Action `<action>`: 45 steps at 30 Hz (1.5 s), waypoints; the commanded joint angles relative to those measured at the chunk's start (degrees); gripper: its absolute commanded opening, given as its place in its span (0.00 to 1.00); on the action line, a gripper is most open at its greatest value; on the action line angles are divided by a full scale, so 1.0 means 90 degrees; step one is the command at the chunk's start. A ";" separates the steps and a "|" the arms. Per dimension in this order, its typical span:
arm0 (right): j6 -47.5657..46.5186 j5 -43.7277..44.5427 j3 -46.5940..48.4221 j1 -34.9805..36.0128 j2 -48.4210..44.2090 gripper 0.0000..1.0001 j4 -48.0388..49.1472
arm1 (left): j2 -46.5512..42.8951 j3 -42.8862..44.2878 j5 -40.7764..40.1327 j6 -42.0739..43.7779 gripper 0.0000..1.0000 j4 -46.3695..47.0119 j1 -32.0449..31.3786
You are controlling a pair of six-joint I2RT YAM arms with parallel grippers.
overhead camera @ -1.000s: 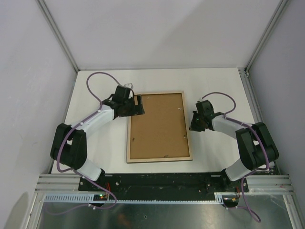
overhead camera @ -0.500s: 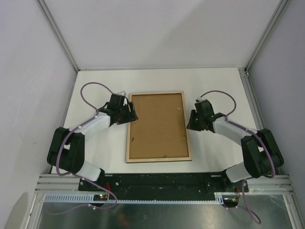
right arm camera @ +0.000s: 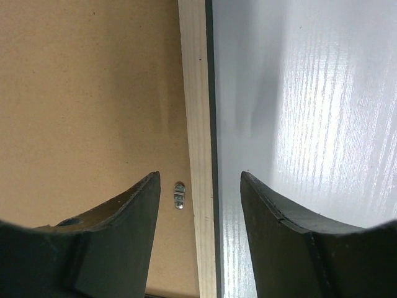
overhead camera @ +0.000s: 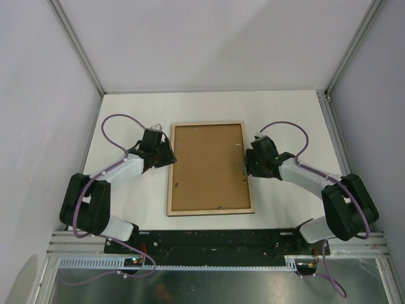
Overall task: Put the photo into the frame
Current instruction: Press the fastener onto the backboard.
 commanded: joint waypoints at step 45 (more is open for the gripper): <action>-0.0035 0.0375 -0.0740 0.0698 -0.0052 0.52 0.0270 | 0.0690 -0.0285 -0.0221 -0.0092 0.15 0.0645 0.0044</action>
